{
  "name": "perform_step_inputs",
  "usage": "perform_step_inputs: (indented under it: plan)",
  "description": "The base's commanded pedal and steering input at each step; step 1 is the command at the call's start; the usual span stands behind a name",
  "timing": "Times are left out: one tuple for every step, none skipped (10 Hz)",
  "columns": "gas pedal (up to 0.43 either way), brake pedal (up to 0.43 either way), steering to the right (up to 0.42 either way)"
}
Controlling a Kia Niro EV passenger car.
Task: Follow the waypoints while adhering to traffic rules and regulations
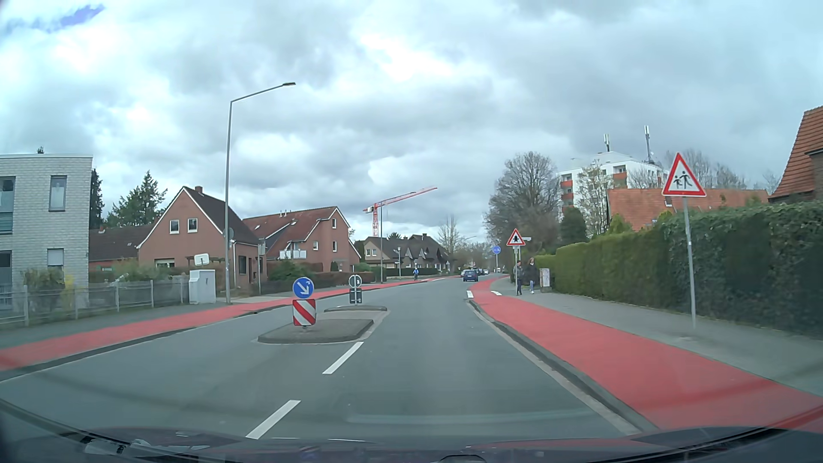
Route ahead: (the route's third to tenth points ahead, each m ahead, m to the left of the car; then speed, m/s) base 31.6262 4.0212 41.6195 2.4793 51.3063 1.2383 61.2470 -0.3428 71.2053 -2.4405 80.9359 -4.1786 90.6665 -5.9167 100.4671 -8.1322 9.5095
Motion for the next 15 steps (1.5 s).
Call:
perform_step_inputs:
  plan:
    - [0.138,0.0,0.01]
    - [0.138,0.0,0.01]
    - [0.138,0.0,0.01]
    - [0.169,0.0,0.01]
    - [0.189,0.0,0.01]
    - [0.197,0.0,0.01]
    - [0.197,0.0,0.009]
    - [0.197,0.0,0.003]
    - [0.197,0.0,-0.003]
    - [0.197,0.0,-0.006]
    - [0.209,0.0,-0.006]
    - [0.209,0.0,-0.006]
    - [0.209,0.0,-0.006]
    - [0.209,0.0,-0.006]
    - [0.22,0.0,-0.007]
